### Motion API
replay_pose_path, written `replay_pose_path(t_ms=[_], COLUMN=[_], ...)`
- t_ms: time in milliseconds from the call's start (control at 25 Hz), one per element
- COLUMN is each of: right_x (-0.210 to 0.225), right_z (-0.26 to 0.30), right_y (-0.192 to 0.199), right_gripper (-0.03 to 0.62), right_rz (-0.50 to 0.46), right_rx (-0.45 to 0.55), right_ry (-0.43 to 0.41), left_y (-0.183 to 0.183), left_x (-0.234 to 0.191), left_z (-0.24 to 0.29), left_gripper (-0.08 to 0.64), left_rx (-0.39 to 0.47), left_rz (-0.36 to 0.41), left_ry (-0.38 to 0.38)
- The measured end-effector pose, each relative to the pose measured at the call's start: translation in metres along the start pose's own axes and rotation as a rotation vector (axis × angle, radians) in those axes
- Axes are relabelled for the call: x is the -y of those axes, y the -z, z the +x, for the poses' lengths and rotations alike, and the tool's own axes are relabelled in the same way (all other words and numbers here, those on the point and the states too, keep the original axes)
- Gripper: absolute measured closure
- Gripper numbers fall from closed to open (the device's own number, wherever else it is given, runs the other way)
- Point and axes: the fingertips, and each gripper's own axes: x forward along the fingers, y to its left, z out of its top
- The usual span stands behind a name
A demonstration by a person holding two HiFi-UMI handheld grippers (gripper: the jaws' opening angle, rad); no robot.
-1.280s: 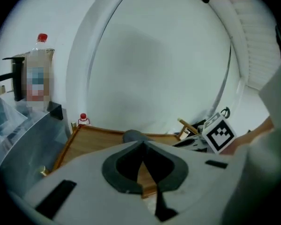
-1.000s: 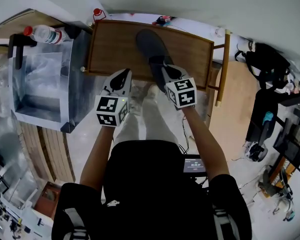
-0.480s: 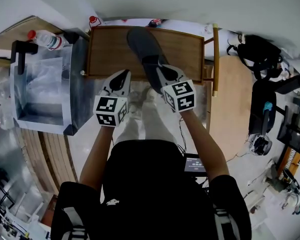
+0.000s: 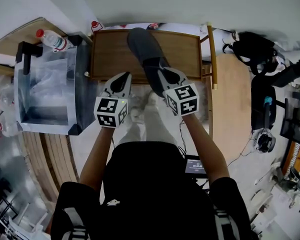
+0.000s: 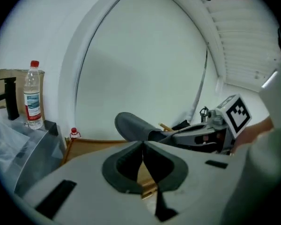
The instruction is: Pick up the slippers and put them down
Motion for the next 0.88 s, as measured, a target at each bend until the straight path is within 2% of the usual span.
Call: replay_pose_path(t_ms=[440,880], right_x=[-0.027,-0.019], right_z=[-0.032,-0.055], right_y=[0.003,0.015], right_gripper=[0.578,0.578], right_rz=[0.017,0.043], right_rx=[0.058,0.045], right_ry=[0.065,0.108], left_y=[0.003,0.0], left_x=[0.011,0.031], left_z=[-0.03,-0.023], left_gripper=[0.555,0.554], left_rx=[0.04,0.038], left_rz=[0.022,0.031], left_ry=[0.054,0.107])
